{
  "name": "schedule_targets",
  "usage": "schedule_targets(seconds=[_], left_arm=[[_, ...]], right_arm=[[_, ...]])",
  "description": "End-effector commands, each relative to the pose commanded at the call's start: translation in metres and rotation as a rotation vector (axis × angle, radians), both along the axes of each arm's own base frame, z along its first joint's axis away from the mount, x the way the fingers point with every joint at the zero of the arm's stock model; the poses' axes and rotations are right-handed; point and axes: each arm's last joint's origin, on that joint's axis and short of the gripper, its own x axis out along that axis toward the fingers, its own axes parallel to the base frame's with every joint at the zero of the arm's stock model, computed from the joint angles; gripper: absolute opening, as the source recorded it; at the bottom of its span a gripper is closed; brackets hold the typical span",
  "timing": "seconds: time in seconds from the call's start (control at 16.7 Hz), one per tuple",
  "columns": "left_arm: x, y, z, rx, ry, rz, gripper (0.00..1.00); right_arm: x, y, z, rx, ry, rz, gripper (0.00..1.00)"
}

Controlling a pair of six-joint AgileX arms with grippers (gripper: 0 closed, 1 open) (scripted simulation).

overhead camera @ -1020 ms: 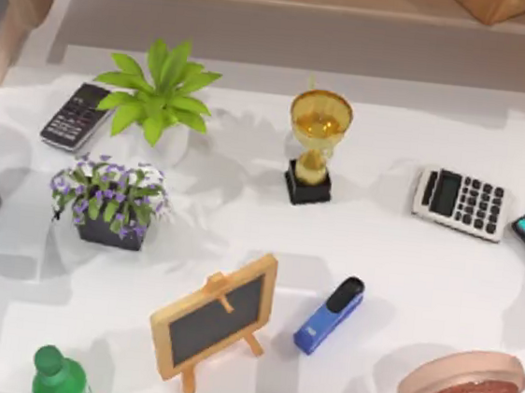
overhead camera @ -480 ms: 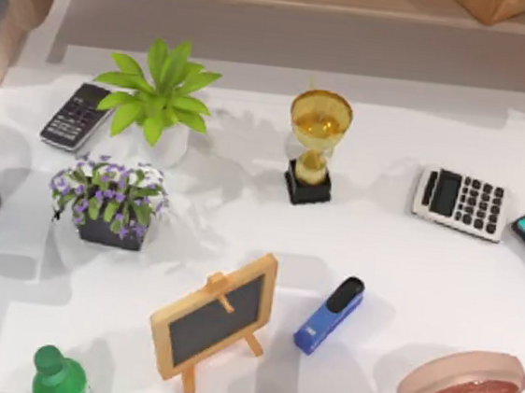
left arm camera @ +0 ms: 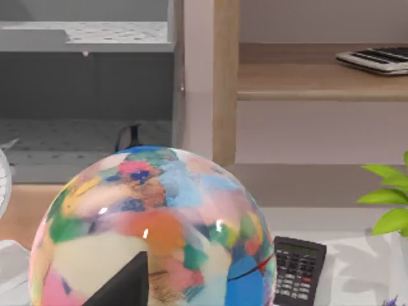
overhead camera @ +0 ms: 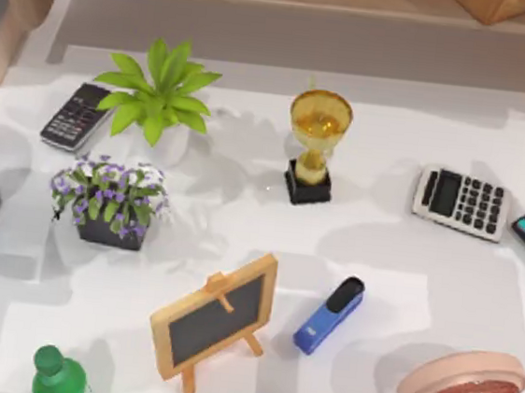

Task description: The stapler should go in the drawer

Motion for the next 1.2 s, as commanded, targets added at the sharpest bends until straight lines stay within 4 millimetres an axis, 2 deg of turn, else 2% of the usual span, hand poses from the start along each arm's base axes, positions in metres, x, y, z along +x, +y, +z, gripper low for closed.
schedule_targets(seconds=[0.12,0.24,0.42,0.54,0.66,1.02,1.2], left_arm=[[0.0,0.0,0.0,0.0,0.0,0.0,1.0],[0.0,0.0,0.0,0.0,0.0,0.0,1.0],[0.0,0.0,0.0,0.0,0.0,0.0,1.0],[0.0,0.0,0.0,0.0,0.0,0.0,1.0],[0.0,0.0,0.0,0.0,0.0,0.0,1.0],[0.0,0.0,0.0,0.0,0.0,0.0,1.0],[0.0,0.0,0.0,0.0,0.0,0.0,1.0]], right_arm=[[0.03,-0.022,-0.038,-0.105,0.052,0.007,1.0],[0.052,-0.038,-0.079,-0.19,0.097,0.025,1.0],[0.069,-0.054,-0.129,-0.28,0.139,0.057,1.0],[0.073,-0.059,-0.151,-0.316,0.151,0.075,1.0],[0.075,-0.062,-0.16,-0.331,0.156,0.084,1.0],[0.076,-0.06,-0.161,-0.329,0.159,0.088,1.0],[0.086,-0.061,-0.161,-0.332,0.156,0.084,1.0]])
